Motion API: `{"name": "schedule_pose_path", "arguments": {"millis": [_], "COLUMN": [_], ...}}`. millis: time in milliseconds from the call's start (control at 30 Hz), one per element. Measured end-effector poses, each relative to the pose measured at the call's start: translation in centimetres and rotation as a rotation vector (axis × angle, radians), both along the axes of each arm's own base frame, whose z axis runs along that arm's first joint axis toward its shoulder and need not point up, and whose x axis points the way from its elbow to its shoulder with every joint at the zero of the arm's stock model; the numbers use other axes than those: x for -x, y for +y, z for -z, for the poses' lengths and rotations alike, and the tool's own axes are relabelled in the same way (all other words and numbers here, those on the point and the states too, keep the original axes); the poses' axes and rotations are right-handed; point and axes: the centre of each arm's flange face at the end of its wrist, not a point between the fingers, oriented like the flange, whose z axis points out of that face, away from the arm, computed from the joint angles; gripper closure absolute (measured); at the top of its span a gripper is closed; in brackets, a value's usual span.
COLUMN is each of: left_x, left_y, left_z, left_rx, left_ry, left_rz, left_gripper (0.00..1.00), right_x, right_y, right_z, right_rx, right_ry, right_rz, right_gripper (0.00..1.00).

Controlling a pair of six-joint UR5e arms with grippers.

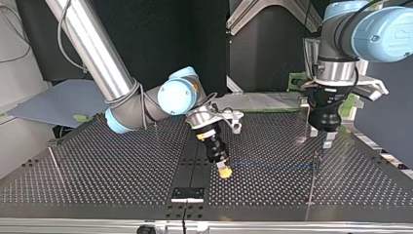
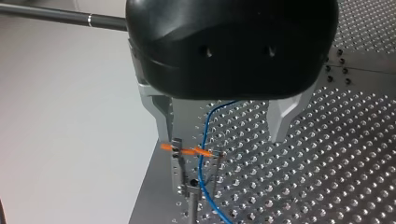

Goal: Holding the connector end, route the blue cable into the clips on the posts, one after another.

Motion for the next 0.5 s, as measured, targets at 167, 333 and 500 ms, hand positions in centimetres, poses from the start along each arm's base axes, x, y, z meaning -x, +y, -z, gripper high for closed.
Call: {"name": "schedule_pose_path", "arguments": {"millis": [167,333,500], "left_x": [0.1,0.2,0.0], "left_y": [0.1,0.1,-0.1], "left_z": [-0.4,-0.7,-1.2], "left_rx": [-0.044,-0.075,-0.080], "left_ry": [0.006,0.004,-0.006], "left_rz": [-0.015,-0.018,-0.005], "left_gripper": [0.00,0.00,0.00], "right_x": [0.0,0.0,0.0], "right_y": [0.0,0.0,0.0], "right_z": [0.0,0.0,0.0], "right_rx": [0.000,0.000,-0.001], "right_ry": [0.000,0.000,0.001], "right_rz": [0.000,0.000,0.000], "right_gripper": [1.00,1.00,1.00]}}
